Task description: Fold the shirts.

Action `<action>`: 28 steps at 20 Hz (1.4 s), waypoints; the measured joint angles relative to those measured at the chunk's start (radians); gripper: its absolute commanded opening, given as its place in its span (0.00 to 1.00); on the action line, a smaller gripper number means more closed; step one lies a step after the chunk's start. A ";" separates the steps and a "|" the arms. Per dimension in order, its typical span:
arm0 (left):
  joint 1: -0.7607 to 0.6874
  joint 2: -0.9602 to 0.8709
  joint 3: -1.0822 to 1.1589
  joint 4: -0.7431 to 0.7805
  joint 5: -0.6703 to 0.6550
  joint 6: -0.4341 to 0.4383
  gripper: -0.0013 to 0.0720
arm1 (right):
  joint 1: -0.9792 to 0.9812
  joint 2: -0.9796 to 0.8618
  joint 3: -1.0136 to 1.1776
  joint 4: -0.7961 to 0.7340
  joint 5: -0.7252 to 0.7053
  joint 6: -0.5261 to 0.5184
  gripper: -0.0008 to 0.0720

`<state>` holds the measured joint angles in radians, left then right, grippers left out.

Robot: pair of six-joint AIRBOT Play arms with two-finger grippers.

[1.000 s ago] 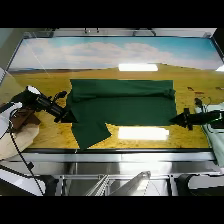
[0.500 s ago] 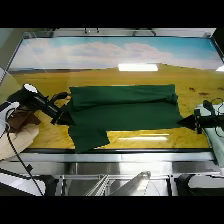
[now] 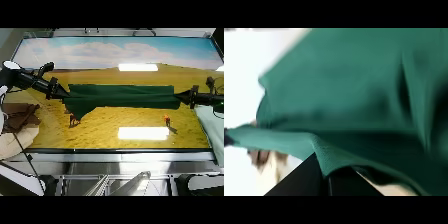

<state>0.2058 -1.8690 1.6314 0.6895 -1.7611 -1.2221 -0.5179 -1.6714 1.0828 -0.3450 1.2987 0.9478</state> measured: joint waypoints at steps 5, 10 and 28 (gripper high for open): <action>-0.002 -0.222 0.295 -0.052 0.040 -0.049 0.06 | 0.094 -0.174 0.181 0.042 -0.132 0.005 0.04; -0.003 -0.348 0.389 -0.080 0.198 -0.056 0.25 | 0.128 -0.276 0.235 0.050 -0.199 -0.007 0.04; 0.120 -0.170 0.358 -0.409 0.266 0.034 0.11 | 0.005 -0.197 0.352 -0.287 -0.040 0.127 0.78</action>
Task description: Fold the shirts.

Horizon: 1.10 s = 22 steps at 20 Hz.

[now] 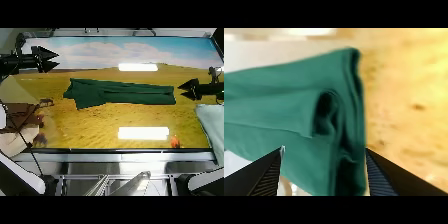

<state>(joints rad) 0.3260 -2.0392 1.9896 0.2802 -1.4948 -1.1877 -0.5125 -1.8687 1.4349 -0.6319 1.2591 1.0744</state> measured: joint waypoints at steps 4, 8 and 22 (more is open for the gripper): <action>-0.013 0.018 -0.008 -0.010 0.003 0.008 0.04 | 0.047 -0.067 0.006 -0.027 0.014 0.050 0.67; -0.053 0.023 -0.010 -0.008 0.000 0.031 0.04 | 0.103 -0.121 0.012 0.064 0.007 0.051 0.62; -0.566 0.005 -0.010 0.606 0.160 -0.048 0.04 | 0.082 -0.085 0.034 0.167 0.230 0.002 0.04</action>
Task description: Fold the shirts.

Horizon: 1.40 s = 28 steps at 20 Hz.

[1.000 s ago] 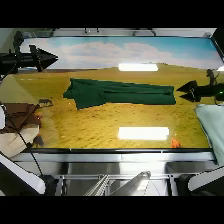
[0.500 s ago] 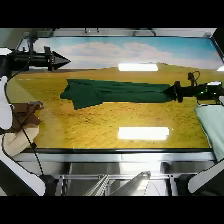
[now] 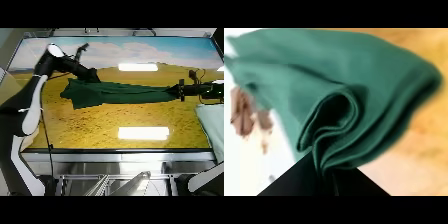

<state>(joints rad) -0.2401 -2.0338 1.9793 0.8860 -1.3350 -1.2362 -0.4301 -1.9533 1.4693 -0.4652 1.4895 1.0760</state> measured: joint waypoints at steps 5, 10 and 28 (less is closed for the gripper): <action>-0.229 -0.063 0.000 0.181 0.145 -0.093 0.04 | -0.122 0.105 0.000 0.003 0.174 -0.006 0.04; -0.380 -0.151 0.059 0.222 0.267 -0.160 0.04 | -0.191 0.161 0.000 -0.076 0.300 -0.006 0.04; -0.449 -0.163 0.063 0.043 0.314 -0.229 0.04 | -0.095 0.216 0.105 -0.053 0.208 -0.039 0.04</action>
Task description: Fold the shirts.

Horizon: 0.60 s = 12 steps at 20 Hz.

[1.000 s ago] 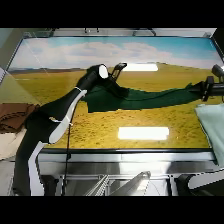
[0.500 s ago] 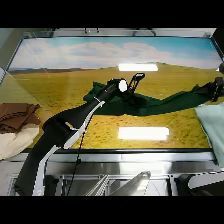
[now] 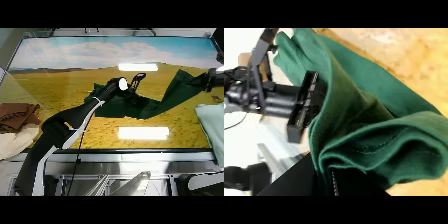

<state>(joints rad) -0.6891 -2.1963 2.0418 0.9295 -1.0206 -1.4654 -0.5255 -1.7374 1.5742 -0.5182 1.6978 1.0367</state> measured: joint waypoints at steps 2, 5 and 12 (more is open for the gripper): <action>0.046 0.061 -0.016 -0.011 0.025 0.003 0.04 | 0.017 0.051 0.001 0.002 -0.019 -0.018 0.04; 0.133 0.156 -0.026 -0.024 0.020 0.007 0.04 | 0.040 0.132 -0.006 -0.008 -0.029 -0.027 0.04; 0.278 0.317 -0.064 -0.030 -0.193 0.025 0.04 | 0.197 0.206 -0.018 -0.040 -0.040 -0.028 0.04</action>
<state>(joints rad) -0.4110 -1.8797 1.9774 0.8993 -1.2140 -1.4403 -0.3286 -1.5311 1.5562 -0.5579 1.6581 1.0088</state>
